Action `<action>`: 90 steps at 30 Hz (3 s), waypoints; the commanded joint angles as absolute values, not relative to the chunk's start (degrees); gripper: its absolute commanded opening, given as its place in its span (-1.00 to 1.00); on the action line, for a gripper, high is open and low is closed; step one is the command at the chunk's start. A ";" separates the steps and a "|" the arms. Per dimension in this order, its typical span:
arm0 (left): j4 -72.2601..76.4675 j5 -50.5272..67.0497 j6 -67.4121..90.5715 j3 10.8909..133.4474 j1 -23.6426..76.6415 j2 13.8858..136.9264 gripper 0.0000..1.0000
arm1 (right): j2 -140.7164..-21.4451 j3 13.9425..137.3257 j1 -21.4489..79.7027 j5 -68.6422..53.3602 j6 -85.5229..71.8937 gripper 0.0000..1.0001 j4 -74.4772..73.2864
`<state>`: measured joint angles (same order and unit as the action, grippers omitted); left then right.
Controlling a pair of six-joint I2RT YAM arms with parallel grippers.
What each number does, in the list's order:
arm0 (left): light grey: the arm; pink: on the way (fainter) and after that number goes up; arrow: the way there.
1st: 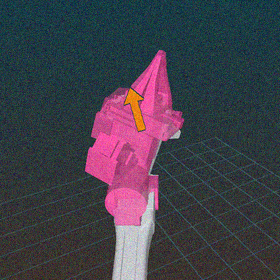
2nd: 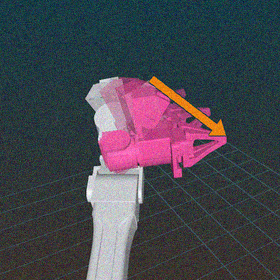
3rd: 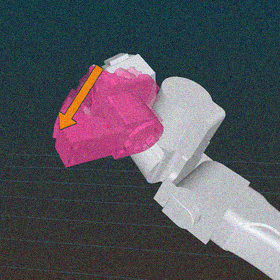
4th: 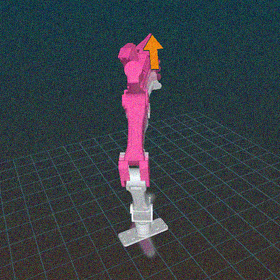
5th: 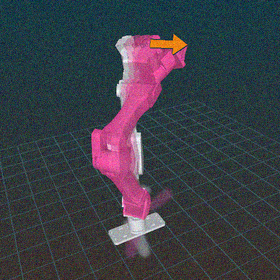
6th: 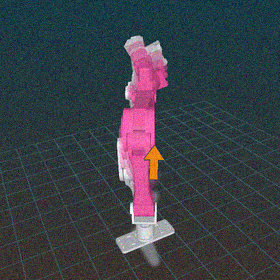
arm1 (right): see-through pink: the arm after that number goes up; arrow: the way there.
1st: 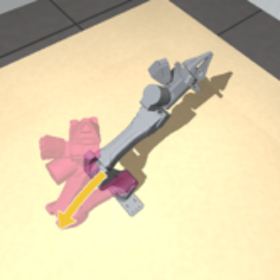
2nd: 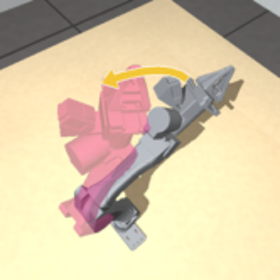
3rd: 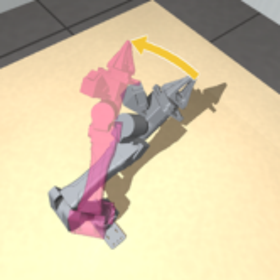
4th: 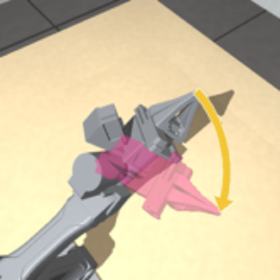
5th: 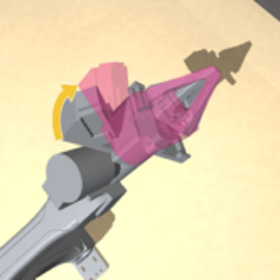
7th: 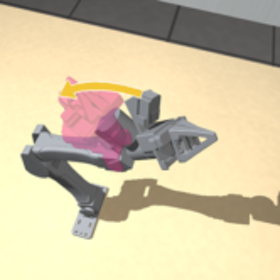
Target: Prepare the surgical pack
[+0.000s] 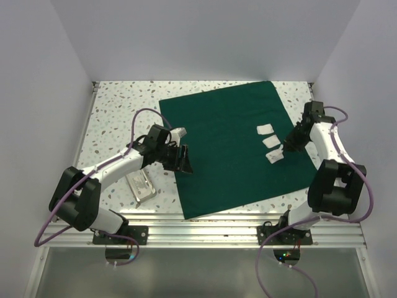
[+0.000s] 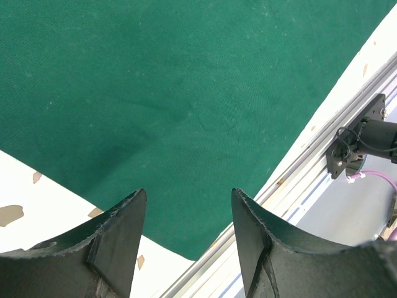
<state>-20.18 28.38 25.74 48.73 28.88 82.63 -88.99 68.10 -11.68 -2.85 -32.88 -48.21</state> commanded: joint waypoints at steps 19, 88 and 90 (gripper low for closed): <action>-18.55 28.30 25.93 49.39 28.21 84.20 0.21 | -99.76 72.77 -11.42 -8.70 -33.13 -1.00 -41.75; -17.67 30.67 25.31 48.69 26.63 85.52 0.22 | -97.56 70.84 -13.09 -8.88 -30.59 -1.00 -44.91; -17.40 30.67 25.31 48.69 26.63 85.52 0.22 | -97.82 71.10 -13.36 -8.79 -30.24 -1.00 -45.09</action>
<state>-20.16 29.39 25.78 48.75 27.00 85.54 -99.88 70.26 -12.84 -9.89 -31.86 -43.35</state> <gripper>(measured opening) 0.609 0.012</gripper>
